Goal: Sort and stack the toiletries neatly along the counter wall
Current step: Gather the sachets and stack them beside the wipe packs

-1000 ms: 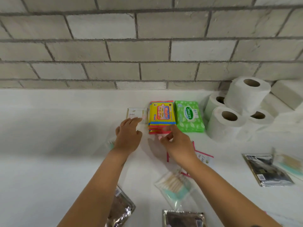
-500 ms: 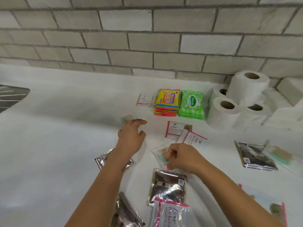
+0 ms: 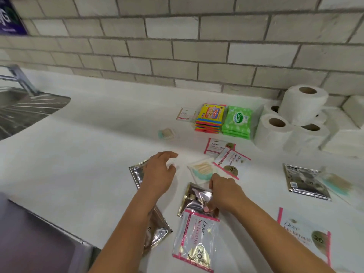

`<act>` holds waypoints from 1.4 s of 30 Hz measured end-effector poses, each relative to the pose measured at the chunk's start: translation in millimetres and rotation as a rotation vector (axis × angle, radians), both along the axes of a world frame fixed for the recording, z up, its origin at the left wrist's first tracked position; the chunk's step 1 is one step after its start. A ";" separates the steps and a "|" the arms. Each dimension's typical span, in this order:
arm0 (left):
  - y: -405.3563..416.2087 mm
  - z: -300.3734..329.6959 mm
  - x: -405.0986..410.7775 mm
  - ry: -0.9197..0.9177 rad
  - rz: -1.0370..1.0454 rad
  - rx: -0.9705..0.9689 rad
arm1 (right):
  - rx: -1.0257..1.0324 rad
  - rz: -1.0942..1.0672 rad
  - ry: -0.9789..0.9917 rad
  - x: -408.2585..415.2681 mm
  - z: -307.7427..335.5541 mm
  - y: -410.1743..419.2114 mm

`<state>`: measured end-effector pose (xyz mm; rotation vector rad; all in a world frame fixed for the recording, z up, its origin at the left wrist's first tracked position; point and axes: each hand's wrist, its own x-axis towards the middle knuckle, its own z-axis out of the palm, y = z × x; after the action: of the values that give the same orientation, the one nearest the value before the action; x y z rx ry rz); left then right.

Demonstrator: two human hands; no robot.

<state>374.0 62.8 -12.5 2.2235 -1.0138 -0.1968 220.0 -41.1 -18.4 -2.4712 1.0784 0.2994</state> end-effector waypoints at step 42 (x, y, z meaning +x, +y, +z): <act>29.3 -22.4 45.8 -0.092 0.147 0.130 | -0.006 0.211 -0.549 20.0 -10.1 6.1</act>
<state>419.8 92.1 -34.9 2.4333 -0.9037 -0.0982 240.0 -34.9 -28.5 -2.4534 0.5907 -0.3105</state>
